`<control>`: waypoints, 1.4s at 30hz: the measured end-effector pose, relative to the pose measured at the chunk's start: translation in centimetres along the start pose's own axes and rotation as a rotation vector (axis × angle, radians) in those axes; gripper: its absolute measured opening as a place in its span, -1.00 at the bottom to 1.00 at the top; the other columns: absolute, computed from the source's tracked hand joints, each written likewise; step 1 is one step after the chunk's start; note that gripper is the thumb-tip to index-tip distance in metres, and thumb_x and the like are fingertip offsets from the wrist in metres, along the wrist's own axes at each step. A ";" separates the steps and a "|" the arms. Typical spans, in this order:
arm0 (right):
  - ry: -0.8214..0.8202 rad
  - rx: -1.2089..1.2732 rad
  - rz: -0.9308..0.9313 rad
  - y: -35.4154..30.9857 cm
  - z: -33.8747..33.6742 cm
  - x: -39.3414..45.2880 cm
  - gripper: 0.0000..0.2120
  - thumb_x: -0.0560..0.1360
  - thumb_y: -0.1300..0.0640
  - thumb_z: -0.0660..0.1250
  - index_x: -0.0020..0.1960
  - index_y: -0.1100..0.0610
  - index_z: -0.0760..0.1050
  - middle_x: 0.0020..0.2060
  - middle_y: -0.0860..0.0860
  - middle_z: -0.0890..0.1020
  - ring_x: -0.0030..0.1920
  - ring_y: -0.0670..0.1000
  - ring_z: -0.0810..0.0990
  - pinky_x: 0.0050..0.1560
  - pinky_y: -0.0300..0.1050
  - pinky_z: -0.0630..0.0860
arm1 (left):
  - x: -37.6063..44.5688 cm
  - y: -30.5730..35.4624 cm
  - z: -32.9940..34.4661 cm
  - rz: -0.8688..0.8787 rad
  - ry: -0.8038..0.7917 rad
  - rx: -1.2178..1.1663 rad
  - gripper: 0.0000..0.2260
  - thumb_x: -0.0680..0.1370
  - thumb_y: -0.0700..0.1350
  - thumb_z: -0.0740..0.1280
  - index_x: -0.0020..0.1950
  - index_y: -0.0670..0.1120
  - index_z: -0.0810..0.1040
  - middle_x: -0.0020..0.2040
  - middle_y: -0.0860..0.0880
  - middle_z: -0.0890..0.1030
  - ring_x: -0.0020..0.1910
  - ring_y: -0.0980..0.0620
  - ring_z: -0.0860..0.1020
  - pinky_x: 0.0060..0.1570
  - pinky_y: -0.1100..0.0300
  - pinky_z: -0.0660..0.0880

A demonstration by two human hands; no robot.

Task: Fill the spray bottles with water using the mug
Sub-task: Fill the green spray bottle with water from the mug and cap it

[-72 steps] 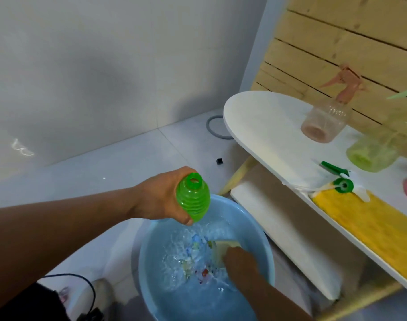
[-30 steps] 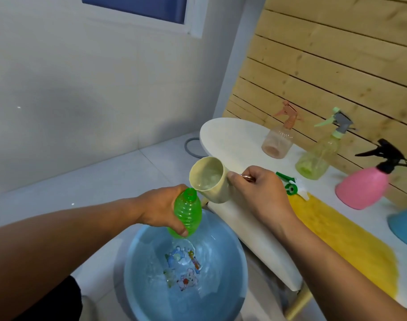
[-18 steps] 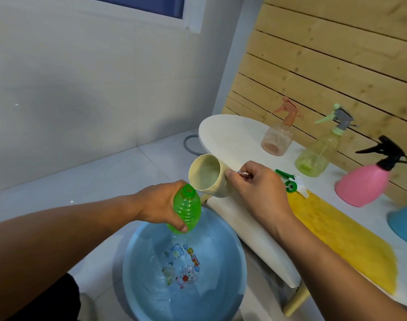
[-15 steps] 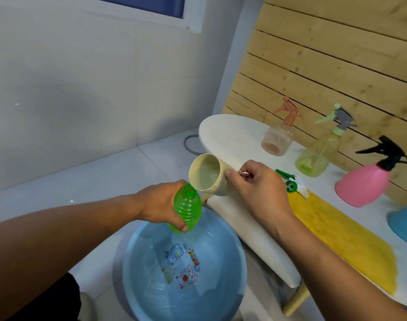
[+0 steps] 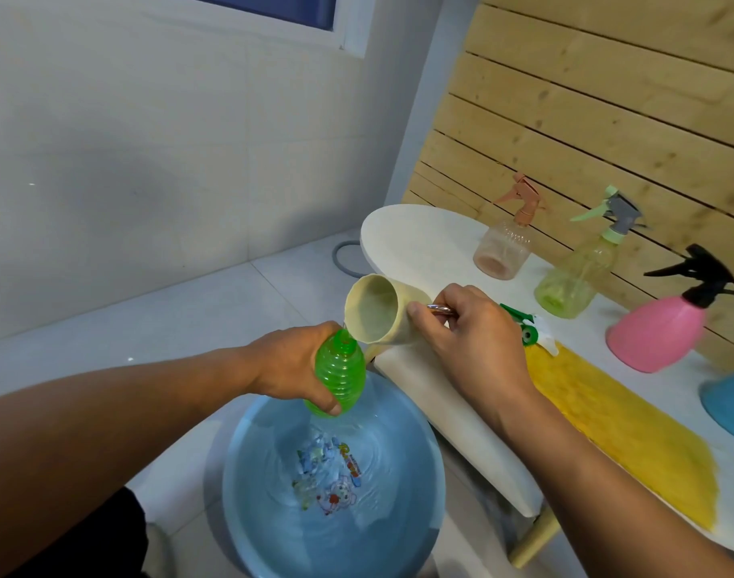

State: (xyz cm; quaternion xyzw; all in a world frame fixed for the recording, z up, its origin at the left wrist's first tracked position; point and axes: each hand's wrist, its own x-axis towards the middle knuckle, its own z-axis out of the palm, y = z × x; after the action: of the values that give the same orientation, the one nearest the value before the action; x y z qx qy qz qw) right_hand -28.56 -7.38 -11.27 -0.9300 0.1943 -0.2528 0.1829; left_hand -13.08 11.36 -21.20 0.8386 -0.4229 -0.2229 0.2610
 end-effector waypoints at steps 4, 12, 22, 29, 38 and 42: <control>0.002 -0.013 -0.004 -0.1 0.0 0.0 -0.68 0.53 -0.13 0.36 -0.27 0.02 0.40 -0.30 -0.04 0.47 -0.25 0.05 0.47 -0.27 -0.04 0.33 | -0.1 0.1 0.0 0.003 0.003 0.009 -0.20 0.25 0.18 0.70 0.37 0.23 0.36 0.16 0.20 0.60 0.14 0.12 0.59 0.18 0.10 0.54; 0.004 -0.035 -0.029 -0.1 0.0 0.0 -0.69 0.54 -0.16 0.35 -0.23 0.03 0.43 -0.27 -0.04 0.49 -0.23 0.06 0.48 -0.25 -0.03 0.40 | 0.0 0.2 0.0 0.010 0.000 0.014 -0.24 0.26 0.17 0.69 0.34 0.24 0.36 0.15 0.20 0.60 0.13 0.12 0.59 0.17 0.11 0.54; 0.020 -0.077 -0.068 -0.2 -0.3 -0.2 -0.70 0.55 -0.18 0.33 -0.22 -0.02 0.41 -0.25 -0.06 0.47 -0.24 0.03 0.47 -0.29 -0.08 0.27 | 0.1 0.0 -0.1 0.012 -0.004 0.027 -0.23 0.26 0.19 0.69 0.35 0.22 0.37 0.15 0.19 0.60 0.13 0.11 0.59 0.17 0.08 0.55; 0.036 -0.112 -0.088 -0.3 -0.6 -0.2 -0.70 0.55 -0.20 0.31 -0.21 -0.02 0.40 -0.25 -0.07 0.45 -0.23 0.04 0.45 -0.29 -0.09 0.24 | 0.1 0.0 0.0 0.016 -0.006 0.026 -0.22 0.24 0.21 0.68 0.35 0.22 0.37 0.16 0.19 0.60 0.14 0.11 0.59 0.18 0.06 0.55; 0.042 -0.139 -0.117 -0.6 -0.9 -0.4 -0.70 0.55 -0.17 0.32 -0.21 0.00 0.42 -0.24 -0.05 0.47 -0.22 0.07 0.46 -0.30 -0.08 0.27 | 0.1 0.3 -0.1 0.026 -0.008 0.035 -0.26 0.27 0.18 0.68 0.33 0.23 0.37 0.15 0.20 0.59 0.13 0.12 0.58 0.16 0.10 0.54; 0.064 -0.171 -0.148 -0.9 -1.1 -0.6 -0.70 0.56 -0.17 0.32 -0.19 0.03 0.46 -0.24 -0.04 0.47 -0.22 0.07 0.45 -0.32 -0.09 0.27 | 0.0 0.4 -0.1 0.024 -0.011 0.029 -0.25 0.28 0.17 0.69 0.34 0.23 0.37 0.15 0.20 0.59 0.13 0.12 0.58 0.15 0.11 0.54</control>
State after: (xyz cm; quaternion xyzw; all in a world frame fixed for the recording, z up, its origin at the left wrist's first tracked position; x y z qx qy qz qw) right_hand -29.34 -6.62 -10.25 -0.9454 0.1519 -0.2776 0.0775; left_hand -13.28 11.17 -20.82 0.8360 -0.4375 -0.2180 0.2491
